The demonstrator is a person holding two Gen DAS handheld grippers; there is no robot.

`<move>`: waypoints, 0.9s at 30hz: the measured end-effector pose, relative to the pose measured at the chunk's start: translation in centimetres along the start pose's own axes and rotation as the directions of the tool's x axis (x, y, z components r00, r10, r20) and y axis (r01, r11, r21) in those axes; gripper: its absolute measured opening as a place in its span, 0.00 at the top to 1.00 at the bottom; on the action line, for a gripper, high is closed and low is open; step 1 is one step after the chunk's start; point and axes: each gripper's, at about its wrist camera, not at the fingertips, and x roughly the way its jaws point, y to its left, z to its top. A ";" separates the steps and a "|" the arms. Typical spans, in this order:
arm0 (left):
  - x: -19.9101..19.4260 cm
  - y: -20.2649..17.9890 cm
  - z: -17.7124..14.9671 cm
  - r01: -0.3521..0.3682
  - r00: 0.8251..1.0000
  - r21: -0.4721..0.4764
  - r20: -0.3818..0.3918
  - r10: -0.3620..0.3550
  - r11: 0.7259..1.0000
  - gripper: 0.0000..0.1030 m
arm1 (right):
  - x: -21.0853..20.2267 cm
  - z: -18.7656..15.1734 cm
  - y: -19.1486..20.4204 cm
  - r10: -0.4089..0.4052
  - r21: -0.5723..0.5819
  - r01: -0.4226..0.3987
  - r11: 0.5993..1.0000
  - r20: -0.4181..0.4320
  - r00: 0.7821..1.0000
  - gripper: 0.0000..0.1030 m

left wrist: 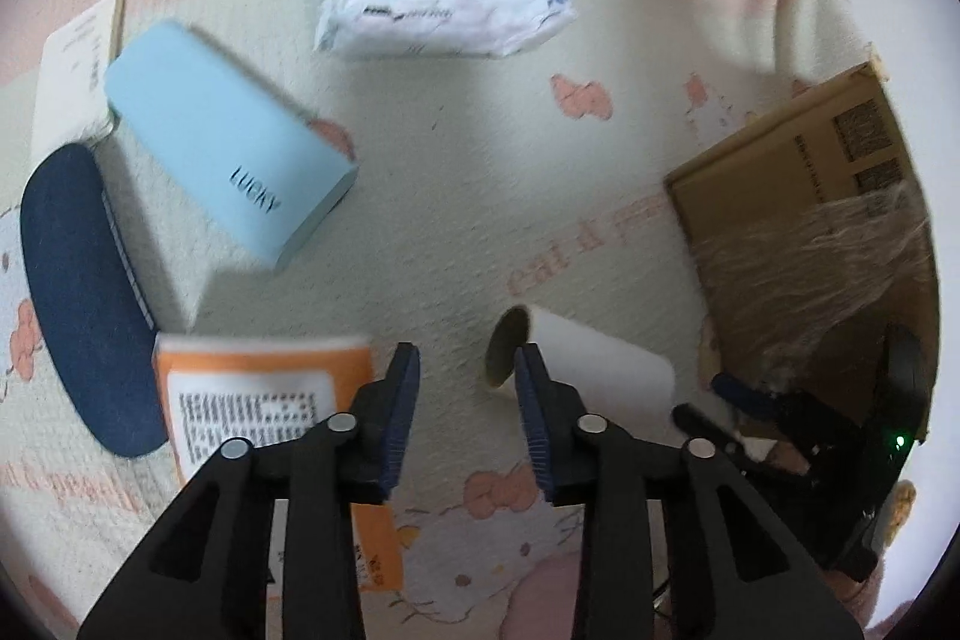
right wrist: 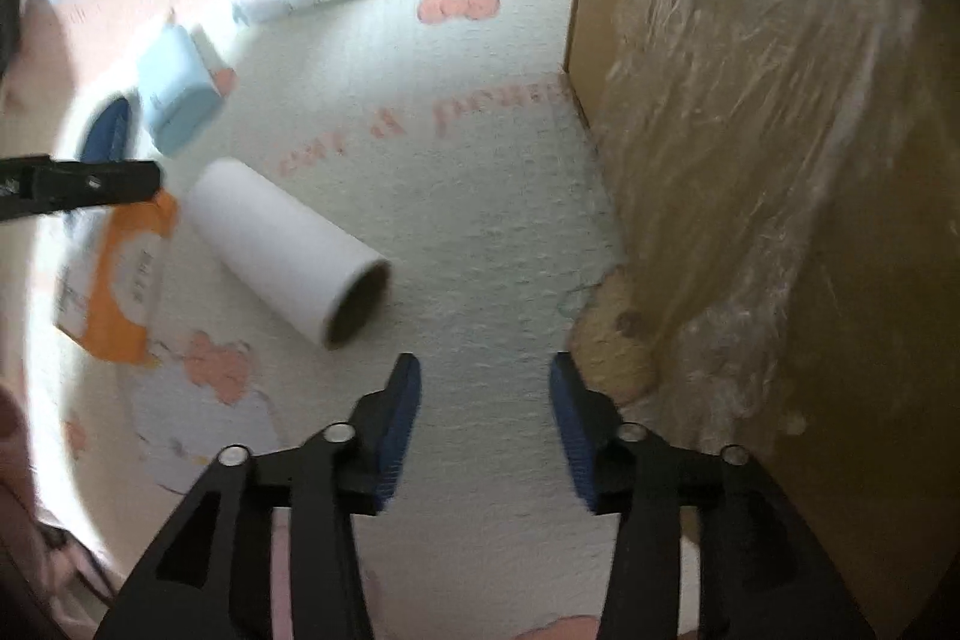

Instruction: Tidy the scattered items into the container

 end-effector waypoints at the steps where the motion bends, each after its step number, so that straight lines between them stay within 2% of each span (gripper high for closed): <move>1: 0.2 -0.1 0.1 0.013 1.000 -0.002 -0.002 -0.013 1.000 0.64 | -0.1 0.0 0.0 0.023 0.007 -0.023 1.000 0.010 1.000 0.55; 3: 0.8 -0.3 0.5 0.057 0.998 -0.010 -0.018 -0.057 0.998 0.64 | -0.5 0.1 0.6 0.068 0.006 -0.069 0.998 0.042 0.997 0.55; 7: 2.1 -1.7 0.7 0.046 0.998 0.051 -0.045 -0.043 0.998 0.64 | -0.4 0.1 3.3 0.119 -0.034 -0.118 0.992 0.051 0.992 0.51; 10: 2.9 -2.1 0.3 0.066 0.995 0.067 -0.073 -0.061 0.996 0.64 | 0.2 -0.1 4.5 0.155 -0.053 -0.153 0.987 0.045 0.987 0.51; 17: 3.3 -2.5 -0.4 0.097 0.992 0.085 -0.088 -0.089 0.992 0.64 | 1.1 0.3 4.8 0.138 -0.090 -0.135 0.987 0.038 0.990 0.52; 22: 3.5 -3.9 -1.6 0.127 0.986 0.138 -0.121 -0.111 0.982 0.66 | 1.2 0.7 4.5 0.188 -0.084 -0.184 0.979 0.048 0.981 0.53; 27: 4.2 -4.9 -2.4 0.111 0.987 0.148 -0.129 -0.092 0.983 0.70 | 1.1 1.3 4.2 0.163 -0.086 -0.158 0.984 0.063 0.985 0.54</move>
